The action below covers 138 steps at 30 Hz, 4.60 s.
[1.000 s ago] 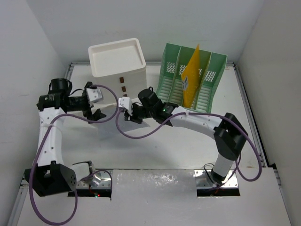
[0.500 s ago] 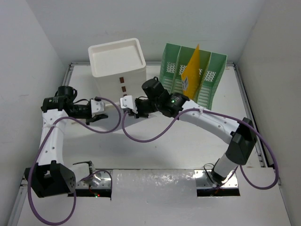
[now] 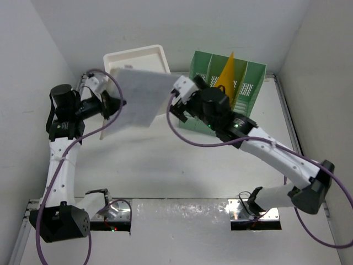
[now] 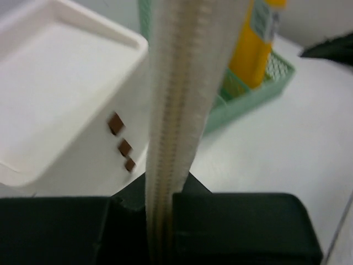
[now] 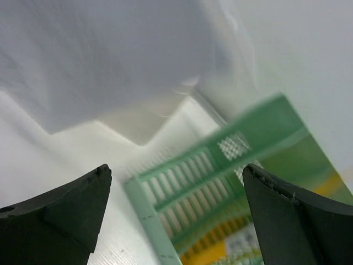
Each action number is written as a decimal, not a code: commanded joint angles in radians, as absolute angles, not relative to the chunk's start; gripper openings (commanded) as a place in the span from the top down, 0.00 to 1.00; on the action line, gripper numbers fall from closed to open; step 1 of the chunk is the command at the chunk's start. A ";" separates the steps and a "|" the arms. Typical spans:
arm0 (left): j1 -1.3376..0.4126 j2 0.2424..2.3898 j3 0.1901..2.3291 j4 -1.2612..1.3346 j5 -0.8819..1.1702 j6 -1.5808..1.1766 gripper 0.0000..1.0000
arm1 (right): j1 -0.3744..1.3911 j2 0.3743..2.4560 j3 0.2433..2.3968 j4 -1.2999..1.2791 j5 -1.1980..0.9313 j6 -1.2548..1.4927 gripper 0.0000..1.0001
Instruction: Organize the desk
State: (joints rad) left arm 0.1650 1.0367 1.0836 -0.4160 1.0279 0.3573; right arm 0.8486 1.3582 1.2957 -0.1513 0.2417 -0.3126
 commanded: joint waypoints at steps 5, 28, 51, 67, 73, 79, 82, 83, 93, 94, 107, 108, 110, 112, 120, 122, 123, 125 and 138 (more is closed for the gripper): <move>0.091 1.060 1.152 0.403 0.688 -0.415 1.00 | 0.801 1.253 1.285 -0.117 0.658 -0.101 0.03; -0.448 1.468 1.342 0.745 0.054 -0.235 1.00 | 0.772 1.056 0.951 0.155 0.885 0.030 0.16; -0.652 1.729 1.278 1.124 -0.364 0.117 1.00 | 0.773 0.965 0.893 0.074 0.910 0.061 0.21; -0.652 1.677 1.382 0.999 -0.396 0.087 1.00 | 0.773 0.946 0.884 0.141 0.887 0.038 0.20; -0.641 1.695 1.359 1.022 -0.306 0.043 1.00 | 0.773 0.951 0.897 0.123 0.893 0.020 0.20; -0.652 1.762 1.374 0.965 -0.259 -0.023 1.00 | 0.773 0.914 0.858 0.121 0.916 0.015 0.20; -0.666 1.822 1.385 1.008 -0.310 0.020 1.00 | 0.773 0.893 0.839 0.130 0.917 0.015 0.20; -0.666 1.839 1.397 1.011 -0.319 0.029 1.00 | 0.773 0.890 0.838 0.127 0.919 0.014 0.20; -0.698 1.959 1.347 1.213 -0.304 0.155 1.00 | 0.773 0.908 0.831 0.071 0.868 0.012 0.20; -0.699 1.965 1.324 1.221 -0.292 0.164 1.00 | 0.773 0.913 0.830 0.074 0.867 0.011 0.20; -0.672 2.057 1.309 1.181 -0.186 0.069 0.84 | 0.773 0.904 0.802 0.060 0.831 0.023 0.18; -0.669 2.057 1.299 1.174 -0.181 0.072 0.81 | 0.773 0.888 0.799 0.057 0.833 0.029 0.18; -0.669 2.045 1.270 1.183 -0.172 0.086 0.73 | 0.773 0.873 0.785 0.055 0.836 0.029 0.18; -0.669 2.017 1.256 1.186 -0.166 0.087 0.49 | 0.773 0.865 0.778 0.052 0.842 0.028 0.16; -0.637 1.867 1.275 1.017 -0.176 0.020 0.00 | 0.773 0.894 0.831 -0.093 0.851 0.100 0.10; -0.623 1.789 1.288 0.921 -0.173 0.009 0.00 | 0.773 0.903 0.860 -0.176 0.891 0.127 0.09; -0.618 1.763 1.296 0.885 -0.166 0.009 0.01 | 0.772 0.907 0.868 -0.207 0.905 0.139 0.08; -0.609 1.675 1.324 0.751 -0.144 -0.021 0.00 | 0.772 0.905 0.877 -0.284 0.933 0.178 0.07; -0.329 1.188 1.506 -0.230 0.066 0.420 0.00 | 0.692 0.917 0.890 -0.756 0.673 0.339 0.01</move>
